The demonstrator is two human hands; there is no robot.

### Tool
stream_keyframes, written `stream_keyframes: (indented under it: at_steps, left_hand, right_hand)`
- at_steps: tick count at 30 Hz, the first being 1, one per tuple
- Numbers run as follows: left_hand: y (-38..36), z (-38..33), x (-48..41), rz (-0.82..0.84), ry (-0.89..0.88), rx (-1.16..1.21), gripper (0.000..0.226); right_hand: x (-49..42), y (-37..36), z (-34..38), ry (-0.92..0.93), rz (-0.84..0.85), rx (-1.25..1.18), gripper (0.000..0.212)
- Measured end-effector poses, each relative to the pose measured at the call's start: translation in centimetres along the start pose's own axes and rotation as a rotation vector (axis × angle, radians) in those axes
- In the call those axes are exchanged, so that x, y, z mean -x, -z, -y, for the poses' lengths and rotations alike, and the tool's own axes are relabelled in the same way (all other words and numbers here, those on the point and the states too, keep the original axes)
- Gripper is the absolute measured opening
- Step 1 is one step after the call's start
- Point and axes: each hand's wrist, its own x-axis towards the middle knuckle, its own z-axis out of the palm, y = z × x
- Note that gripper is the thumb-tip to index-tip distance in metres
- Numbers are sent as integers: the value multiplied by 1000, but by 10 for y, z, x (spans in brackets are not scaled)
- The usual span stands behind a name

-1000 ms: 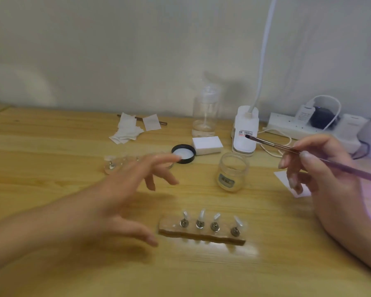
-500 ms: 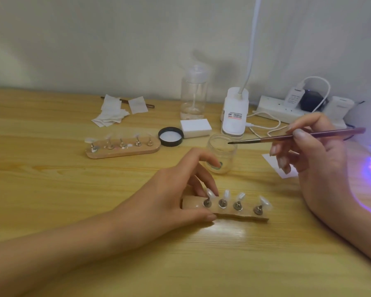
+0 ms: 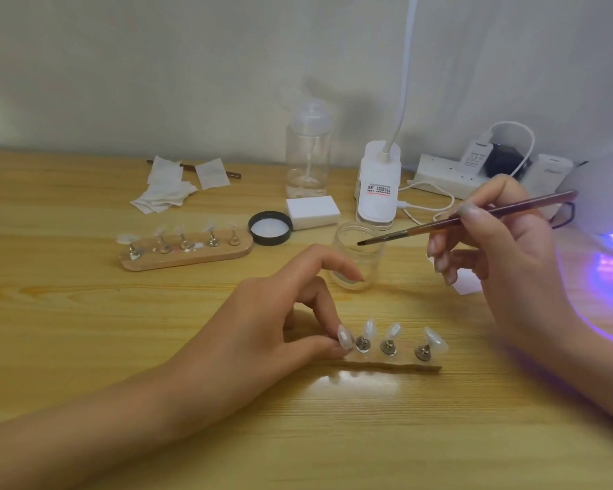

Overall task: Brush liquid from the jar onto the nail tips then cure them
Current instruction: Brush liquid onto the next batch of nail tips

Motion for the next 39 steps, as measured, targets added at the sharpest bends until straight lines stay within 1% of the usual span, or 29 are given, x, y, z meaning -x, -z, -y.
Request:
stream_keyframes:
  at_steps: [3,6,7,8,10,12,14,17,19,21,27,30,33,36,39]
  left_hand:
    - [0,-1,2,-13,-78,-76,59]
    - [-1,-3,4,-53,-244,-340,50]
    - [-1,-5,3,-63,-293,-380,50]
    - [0,-7,2,-66,-325,-352,51]
    - [7,-14,-3,-75,-365,-213,54]
    - [15,-20,-13,-139,-393,-112,50]
    - [24,-21,-26,-206,-327,48,43]
    - [25,-13,-49,-287,-207,269,38]
    - [21,-4,-58,-345,-164,352,35]
    - [16,7,-61,-375,-159,396,32]
    - [16,19,-58,-380,-192,403,30]
    - [16,21,-59,-378,-184,382,29]
    - [16,22,-59,-391,-155,354,32]
    - [16,24,-59,-389,-123,302,35]
    - [14,24,-59,-372,-87,242,38]
  right_hand:
    - [-7,0,2,-59,9,25,17]
    - [-9,-2,3,-81,24,45,20]
    - [-9,-4,4,-83,33,42,19]
    - [-8,-5,5,-85,43,35,19]
    - [-10,-9,6,-89,51,16,20]
    - [-15,-11,7,-85,46,16,23]
    - [-23,-15,7,-76,41,47,25]
    - [-26,-22,2,-59,16,52,25]
    - [-22,-25,-3,-24,5,51,26]
    - [-18,-27,-6,15,16,64,24]
    - [-17,-28,-12,20,52,53,25]
    - [-16,-28,-14,-1,56,24,21]
    - [-15,-26,-15,-31,59,30,23]
    - [-15,-24,-16,-60,-3,19,22]
    - [-17,-21,-17,-82,-96,-63,20]
